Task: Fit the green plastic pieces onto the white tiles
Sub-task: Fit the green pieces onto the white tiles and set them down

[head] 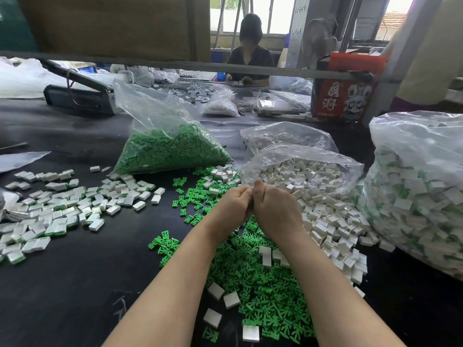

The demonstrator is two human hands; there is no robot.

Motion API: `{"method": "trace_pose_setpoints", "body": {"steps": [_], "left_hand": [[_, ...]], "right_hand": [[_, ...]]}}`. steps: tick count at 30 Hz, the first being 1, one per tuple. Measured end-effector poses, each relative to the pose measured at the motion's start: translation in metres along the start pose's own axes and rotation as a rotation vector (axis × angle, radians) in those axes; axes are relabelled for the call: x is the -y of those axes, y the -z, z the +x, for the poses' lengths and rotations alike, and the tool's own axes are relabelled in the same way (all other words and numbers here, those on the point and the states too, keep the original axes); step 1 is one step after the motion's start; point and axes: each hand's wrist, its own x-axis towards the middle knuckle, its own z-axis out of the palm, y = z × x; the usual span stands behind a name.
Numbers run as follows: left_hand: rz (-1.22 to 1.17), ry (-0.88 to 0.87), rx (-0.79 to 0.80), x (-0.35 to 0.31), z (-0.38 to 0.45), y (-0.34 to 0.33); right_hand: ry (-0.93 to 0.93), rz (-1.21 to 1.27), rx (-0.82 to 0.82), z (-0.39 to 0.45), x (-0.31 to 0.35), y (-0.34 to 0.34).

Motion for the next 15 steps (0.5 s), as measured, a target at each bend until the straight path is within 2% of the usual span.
{"method": "trace_pose_setpoints", "body": {"steps": [6, 8, 11, 15], "left_hand": [[-0.02, -0.014, 0.068, -0.003, -0.003, 0.005], [-0.04, -0.005, 0.036, -0.003, -0.002, 0.009], [-0.139, 0.019, 0.01, -0.003, -0.002, 0.015], [-0.25, 0.031, 0.015, -0.005, -0.003, 0.018]], "right_hand": [[0.032, -0.017, 0.051, 0.0, 0.002, 0.002], [0.031, 0.134, 0.13, 0.001, 0.003, 0.006], [-0.075, 0.495, 0.224, 0.005, 0.0, 0.011], [-0.163, 0.729, 0.266, 0.005, 0.002, 0.014]]}}
